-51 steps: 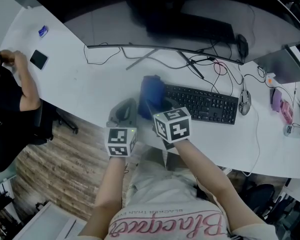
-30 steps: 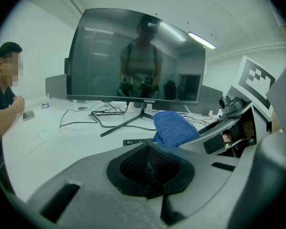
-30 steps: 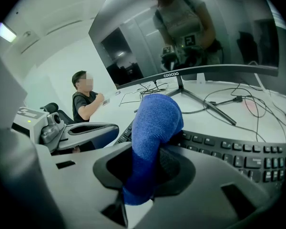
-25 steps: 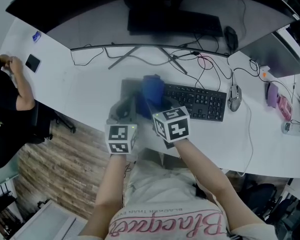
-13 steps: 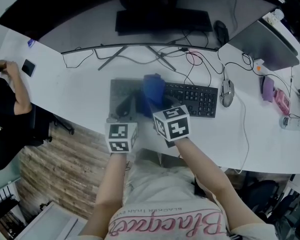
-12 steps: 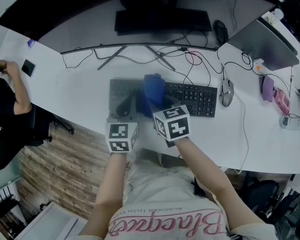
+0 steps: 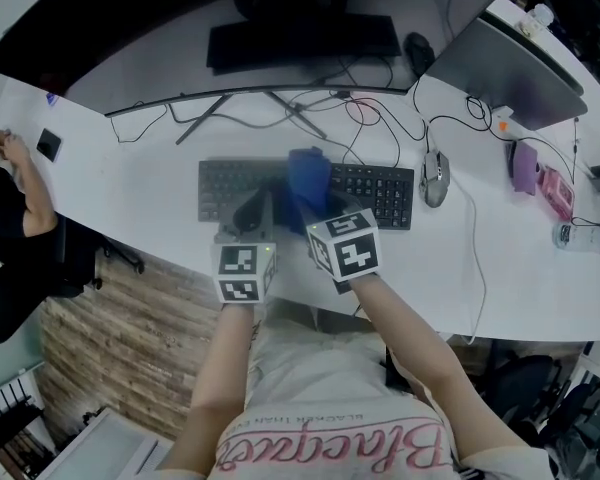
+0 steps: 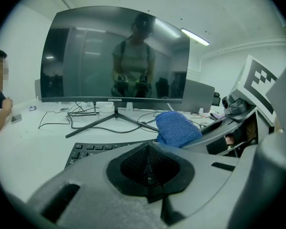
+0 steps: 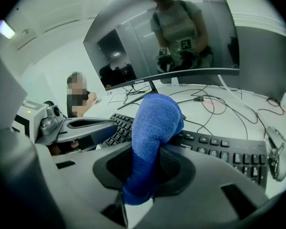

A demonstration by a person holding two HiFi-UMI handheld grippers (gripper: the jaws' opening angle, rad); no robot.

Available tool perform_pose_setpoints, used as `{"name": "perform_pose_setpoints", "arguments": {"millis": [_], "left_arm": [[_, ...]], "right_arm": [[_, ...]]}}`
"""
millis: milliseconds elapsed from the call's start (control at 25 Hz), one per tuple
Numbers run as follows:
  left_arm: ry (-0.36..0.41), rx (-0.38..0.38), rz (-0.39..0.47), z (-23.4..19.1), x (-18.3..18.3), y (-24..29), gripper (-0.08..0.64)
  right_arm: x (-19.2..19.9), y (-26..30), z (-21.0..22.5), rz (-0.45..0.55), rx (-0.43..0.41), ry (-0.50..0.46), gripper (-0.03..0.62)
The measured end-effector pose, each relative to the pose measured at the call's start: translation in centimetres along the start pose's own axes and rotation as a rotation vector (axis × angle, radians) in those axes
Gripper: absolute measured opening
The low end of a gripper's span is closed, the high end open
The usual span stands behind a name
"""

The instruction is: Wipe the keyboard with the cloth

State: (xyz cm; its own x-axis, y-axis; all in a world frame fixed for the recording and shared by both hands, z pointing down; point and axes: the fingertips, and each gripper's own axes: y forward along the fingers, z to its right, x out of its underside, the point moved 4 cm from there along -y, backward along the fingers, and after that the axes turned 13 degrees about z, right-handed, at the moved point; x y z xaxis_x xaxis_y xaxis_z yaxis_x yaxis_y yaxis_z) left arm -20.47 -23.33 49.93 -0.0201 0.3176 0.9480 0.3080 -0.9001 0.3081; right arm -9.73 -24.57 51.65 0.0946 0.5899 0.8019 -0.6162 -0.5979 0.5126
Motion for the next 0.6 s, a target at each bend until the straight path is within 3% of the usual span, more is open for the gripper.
{"name": "perform_pose_setpoints", "arguments": {"millis": [600], "left_arm": [[0.012, 0.044, 0.007, 5.8, 0.0, 2.4, 0.006]], "right_arm": [[0.7, -4.0, 5.2, 0.006, 0.032, 0.02, 0.097]]}}
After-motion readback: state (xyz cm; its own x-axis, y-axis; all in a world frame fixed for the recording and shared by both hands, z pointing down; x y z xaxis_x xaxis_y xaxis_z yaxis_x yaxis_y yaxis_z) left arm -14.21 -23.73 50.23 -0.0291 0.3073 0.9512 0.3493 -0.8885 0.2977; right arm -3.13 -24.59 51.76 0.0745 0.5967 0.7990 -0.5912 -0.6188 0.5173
